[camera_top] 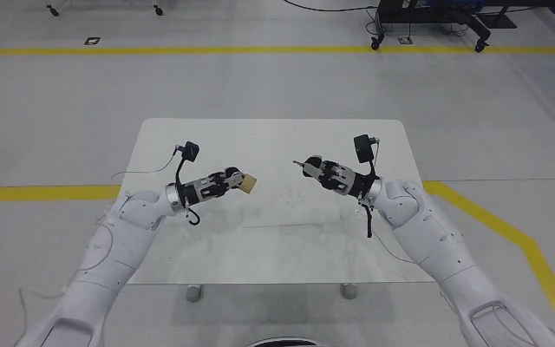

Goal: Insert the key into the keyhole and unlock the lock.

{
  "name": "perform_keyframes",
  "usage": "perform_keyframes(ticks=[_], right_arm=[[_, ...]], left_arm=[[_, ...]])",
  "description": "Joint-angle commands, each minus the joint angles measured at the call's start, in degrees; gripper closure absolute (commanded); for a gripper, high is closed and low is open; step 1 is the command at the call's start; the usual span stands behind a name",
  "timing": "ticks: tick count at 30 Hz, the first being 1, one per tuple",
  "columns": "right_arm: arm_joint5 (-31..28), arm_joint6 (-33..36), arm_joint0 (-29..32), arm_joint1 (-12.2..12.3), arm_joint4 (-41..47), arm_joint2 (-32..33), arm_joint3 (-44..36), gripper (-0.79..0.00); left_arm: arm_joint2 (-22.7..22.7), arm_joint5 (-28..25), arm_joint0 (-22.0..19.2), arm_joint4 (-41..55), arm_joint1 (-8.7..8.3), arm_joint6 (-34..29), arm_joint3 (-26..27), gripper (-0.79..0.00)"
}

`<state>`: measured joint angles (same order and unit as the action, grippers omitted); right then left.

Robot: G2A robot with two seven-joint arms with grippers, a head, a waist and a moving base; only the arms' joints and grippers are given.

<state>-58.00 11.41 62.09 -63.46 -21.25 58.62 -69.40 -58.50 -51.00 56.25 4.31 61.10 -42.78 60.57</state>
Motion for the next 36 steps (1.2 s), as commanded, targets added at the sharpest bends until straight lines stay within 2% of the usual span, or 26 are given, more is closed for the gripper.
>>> perform_keyframes(ticks=[1, 6, 14, 16, 17, 20, 22, 23, 25, 28, 31, 36], right_arm=[[0.0, 0.0, 0.0, 0.0, 0.0, 0.0, 0.0, 0.000], [0.0, 0.0, 0.0, 0.0, 0.0, 0.0, 0.0, 0.000], [0.0, 0.0, 0.0, 0.0, 0.0, 0.0, 0.0, 0.000], [0.0, 0.0, 0.0, 0.0, 0.0, 0.0, 0.0, 0.000], [0.3, -0.1, 0.1, 0.0, 0.1, 0.0, -0.1, 0.000], [4.1, -0.5, 0.4, -0.2, -1.3, 0.1, -2.4, 0.000], [6.2, -1.1, 0.3, -0.3, -2.4, 0.5, -3.4, 0.000], [6.8, -1.6, 0.3, -0.4, -2.8, 0.6, -4.0, 0.000], [8.2, -3.1, 0.3, -0.5, -3.6, 1.0, -4.8, 0.000], [10.6, -5.7, 0.6, -0.7, -5.1, 1.7, -5.7, 0.000], [12.6, -8.0, 0.7, -1.0, -6.5, 1.8, -6.5, 0.000], [16.2, -9.8, 1.5, -1.2, -10.0, 2.5, -7.6, 0.000]], left_arm=[[1.3, 0.8, -2.1, 1.7, 0.65, -0.2, -2.0, 0.000], [3.3, 3.4, -5.8, 2.7, 2.02, 1.7, -5.1, 0.000], [3.4, 3.7, -5.6, 2.8, 2.05, 1.8, -5.0, 0.000], [4.2, 6.2, -4.0, 8.2, 2.51, 1.4, -4.2, 0.000], [4.5, 7.8, -3.8, 13.2, 2.82, -0.5, -4.3, 0.000], [4.8, 14.6, -4.5, 33.3, 3.92, -11.4, -6.6, 0.000], [5.2, 22.7, -5.6, 45.0, 4.81, -21.4, -9.9, 0.000], [4.9, 24.3, -6.8, 48.7, 5.20, -24.7, -12.3, 0.000], [5.4, 32.3, -8.5, 56.1, 6.37, -30.5, -17.3, 0.000], [6.8, 40.0, -11.5, 60.8, 8.17, -35.5, -23.8, 0.000], [8.2, 45.2, -14.0, 63.6, 10.07, -38.5, -28.6, 0.000], [10.8, 43.4, -17.5, 60.1, 12.40, -40.9, -33.1, 0.000]])
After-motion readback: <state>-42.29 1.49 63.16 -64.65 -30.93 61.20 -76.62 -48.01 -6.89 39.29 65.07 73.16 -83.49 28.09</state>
